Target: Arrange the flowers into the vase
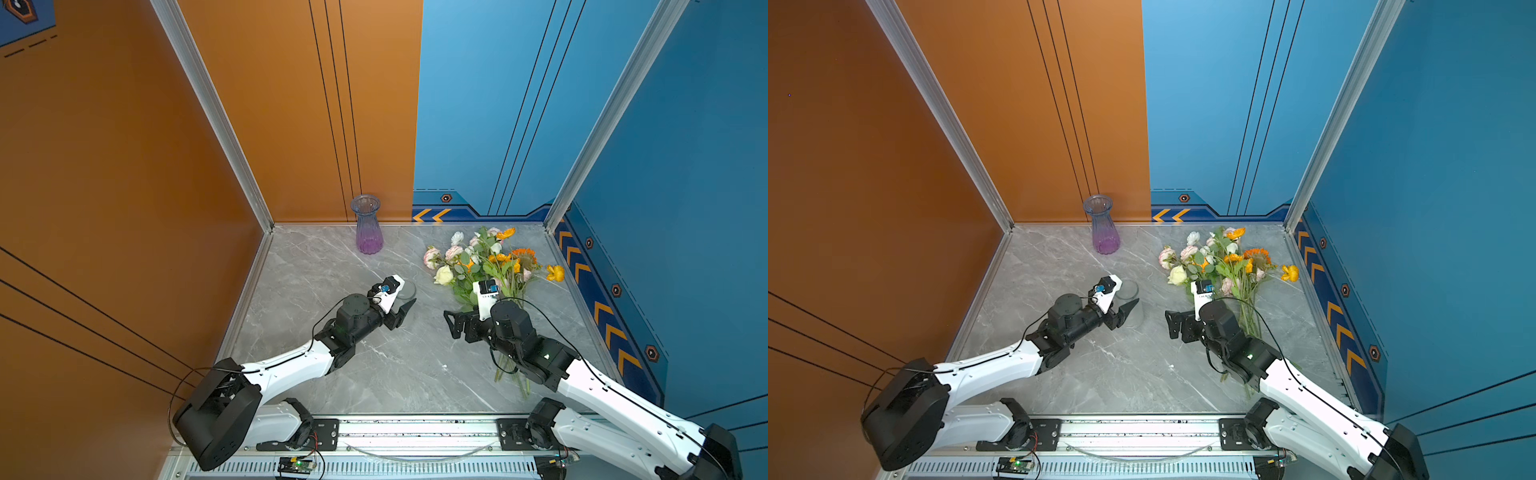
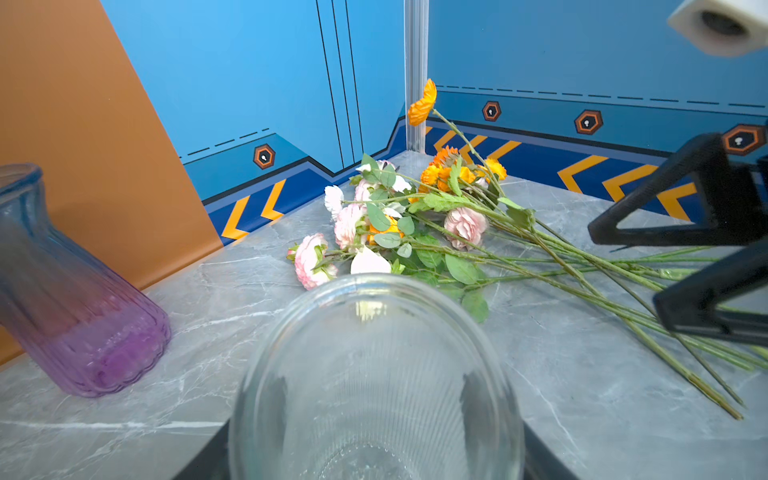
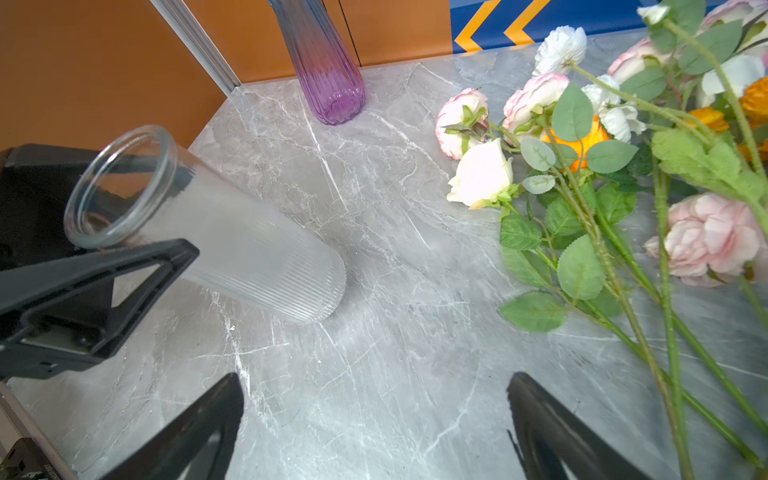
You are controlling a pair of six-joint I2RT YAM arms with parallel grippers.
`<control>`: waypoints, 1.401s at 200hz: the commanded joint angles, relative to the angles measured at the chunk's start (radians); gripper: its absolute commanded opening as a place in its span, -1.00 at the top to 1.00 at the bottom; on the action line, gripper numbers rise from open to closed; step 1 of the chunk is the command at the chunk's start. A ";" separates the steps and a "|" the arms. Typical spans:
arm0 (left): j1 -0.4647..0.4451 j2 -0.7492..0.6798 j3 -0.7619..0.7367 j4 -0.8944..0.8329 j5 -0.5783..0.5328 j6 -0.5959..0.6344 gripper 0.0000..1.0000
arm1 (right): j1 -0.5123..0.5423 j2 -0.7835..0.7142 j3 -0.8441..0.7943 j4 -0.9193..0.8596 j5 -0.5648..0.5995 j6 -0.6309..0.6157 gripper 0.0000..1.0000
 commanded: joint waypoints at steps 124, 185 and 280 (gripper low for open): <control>-0.015 0.084 0.039 0.097 0.005 -0.138 -0.19 | -0.008 0.039 -0.018 -0.016 -0.004 0.013 -1.00; -0.004 0.067 0.020 0.088 0.024 -0.139 -0.96 | -0.011 0.055 -0.013 -0.008 -0.004 0.010 -1.00; 0.084 -0.097 0.114 -0.109 0.211 -0.107 -0.96 | -0.113 0.075 0.007 -0.046 -0.044 0.001 -1.00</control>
